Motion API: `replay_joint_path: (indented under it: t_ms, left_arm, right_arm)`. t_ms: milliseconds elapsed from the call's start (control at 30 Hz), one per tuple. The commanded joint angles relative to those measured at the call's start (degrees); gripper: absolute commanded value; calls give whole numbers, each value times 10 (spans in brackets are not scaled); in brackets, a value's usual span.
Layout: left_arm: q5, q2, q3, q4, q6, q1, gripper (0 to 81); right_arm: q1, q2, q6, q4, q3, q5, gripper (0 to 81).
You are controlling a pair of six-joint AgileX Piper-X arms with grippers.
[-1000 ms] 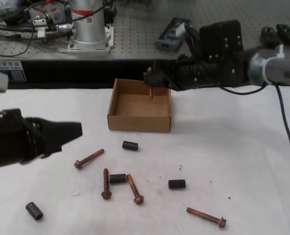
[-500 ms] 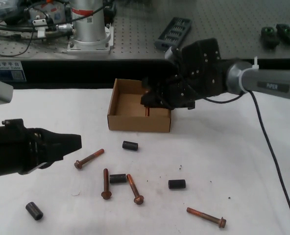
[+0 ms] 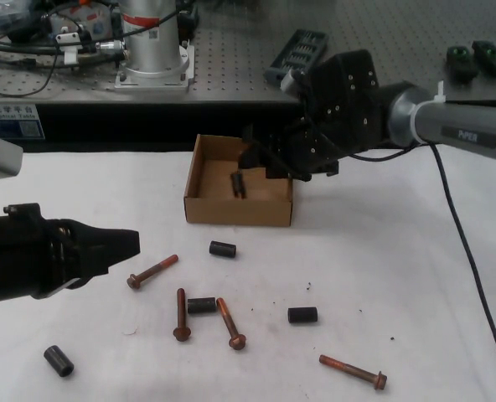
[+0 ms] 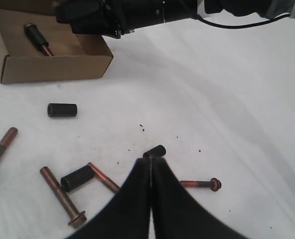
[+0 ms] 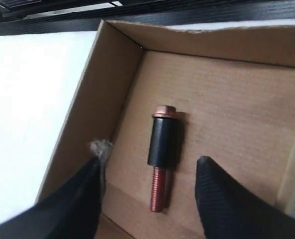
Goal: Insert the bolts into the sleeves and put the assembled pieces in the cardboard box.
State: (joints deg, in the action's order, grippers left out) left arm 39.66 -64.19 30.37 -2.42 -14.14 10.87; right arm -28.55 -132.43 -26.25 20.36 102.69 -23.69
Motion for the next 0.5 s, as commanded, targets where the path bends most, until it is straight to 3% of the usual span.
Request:
replay_joint_path:
  t_ms: [0, 267, 467]
  left_arm:
    - [-4, 5, 2, 7, 12, 1, 6]
    - [-3, 5, 2, 8, 12, 1, 6]
    - [58, 5, 2, 12, 12, 1, 6]
  right_arm:
    - [4, 44, 4, -5, 10, -20, 388]
    - [11, 108, 7, 24, 8, -39, 291]
    - [11, 110, 63, 103, -3, -39, 160]
